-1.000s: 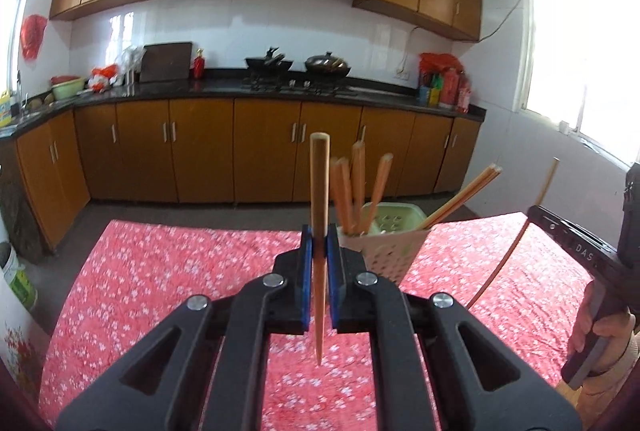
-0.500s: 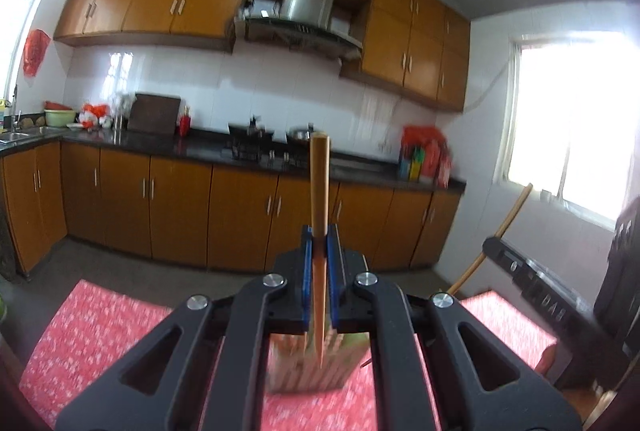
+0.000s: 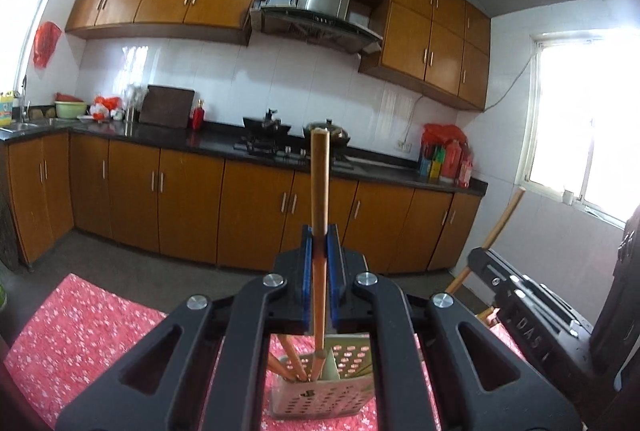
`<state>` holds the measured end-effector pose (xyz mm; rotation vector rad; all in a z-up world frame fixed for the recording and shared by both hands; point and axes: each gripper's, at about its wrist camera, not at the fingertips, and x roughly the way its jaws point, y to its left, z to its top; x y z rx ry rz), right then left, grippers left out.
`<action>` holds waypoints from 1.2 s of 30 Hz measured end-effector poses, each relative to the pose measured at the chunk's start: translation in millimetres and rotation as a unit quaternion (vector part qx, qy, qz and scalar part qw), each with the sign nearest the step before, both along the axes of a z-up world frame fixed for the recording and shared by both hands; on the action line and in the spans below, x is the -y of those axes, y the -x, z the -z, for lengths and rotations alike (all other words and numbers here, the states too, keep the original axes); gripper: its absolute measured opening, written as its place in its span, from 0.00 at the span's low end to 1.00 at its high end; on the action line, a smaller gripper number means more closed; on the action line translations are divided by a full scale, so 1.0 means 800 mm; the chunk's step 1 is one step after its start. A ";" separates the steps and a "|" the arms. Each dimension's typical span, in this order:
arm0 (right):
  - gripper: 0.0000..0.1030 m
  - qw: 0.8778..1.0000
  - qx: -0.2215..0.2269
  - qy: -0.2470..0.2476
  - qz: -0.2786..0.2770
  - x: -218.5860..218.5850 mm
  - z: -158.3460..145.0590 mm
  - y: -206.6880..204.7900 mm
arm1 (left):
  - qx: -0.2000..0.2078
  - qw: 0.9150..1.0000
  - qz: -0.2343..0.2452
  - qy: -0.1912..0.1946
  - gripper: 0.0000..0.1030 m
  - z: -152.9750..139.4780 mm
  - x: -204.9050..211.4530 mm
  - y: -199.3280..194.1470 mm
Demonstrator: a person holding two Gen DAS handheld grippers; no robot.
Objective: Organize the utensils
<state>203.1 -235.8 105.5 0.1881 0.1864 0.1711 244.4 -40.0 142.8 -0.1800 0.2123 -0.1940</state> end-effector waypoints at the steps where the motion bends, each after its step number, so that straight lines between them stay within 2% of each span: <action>1: 0.08 1.000 -0.002 0.001 -0.003 0.001 0.002 0.000 | -0.002 1.000 -0.001 0.001 0.09 0.001 -0.001 -0.001; 2: 0.11 1.000 -0.003 0.002 -0.005 0.002 0.003 0.003 | -0.001 1.000 -0.001 0.003 0.14 0.001 -0.004 0.000; 3: 0.24 1.000 -0.003 0.002 -0.006 0.004 0.002 0.007 | 0.000 1.000 -0.002 0.004 0.27 -0.001 -0.007 0.000; 5: 0.47 1.000 0.006 -0.001 0.002 0.011 -0.003 0.015 | 0.006 1.000 -0.012 0.008 0.45 -0.005 -0.014 0.007; 7: 0.48 1.000 0.015 0.000 0.007 0.017 -0.009 0.024 | 0.013 1.000 -0.017 0.012 0.49 -0.012 -0.023 0.016; 10: 0.56 1.000 0.025 0.001 0.017 0.030 -0.022 0.036 | 0.023 0.999 -0.027 0.011 0.63 -0.021 -0.038 0.033; 12: 0.73 0.999 0.037 0.002 0.026 0.037 -0.031 0.053 | 0.031 0.999 -0.036 0.009 0.81 -0.025 -0.049 0.049; 13: 0.78 0.999 0.042 0.005 0.029 0.039 -0.035 0.059 | 0.035 0.999 -0.040 0.006 0.84 -0.026 -0.052 0.057; 15: 0.97 0.998 0.055 0.017 0.035 0.041 -0.041 0.077 | 0.044 0.998 -0.048 -0.004 0.96 -0.028 -0.063 0.077; 18: 0.98 0.995 0.072 0.052 0.055 0.034 -0.043 0.109 | 0.051 0.997 -0.054 -0.020 0.96 -0.027 -0.073 0.104; 23: 0.98 0.987 0.064 0.111 0.100 0.016 -0.035 0.144 | 0.056 0.993 -0.081 -0.061 0.96 -0.016 -0.084 0.158; 28: 0.98 0.987 0.048 0.113 0.099 0.010 -0.020 0.167 | 0.053 0.990 -0.088 -0.092 0.96 0.009 -0.084 0.210; 33: 0.98 0.989 0.025 0.110 0.097 0.000 0.018 0.193 | 0.039 0.990 -0.092 -0.099 0.96 0.049 -0.085 0.246; 36: 0.98 0.988 0.013 0.119 0.097 -0.007 0.044 0.204 | 0.016 0.990 -0.090 -0.104 0.96 0.078 -0.082 0.256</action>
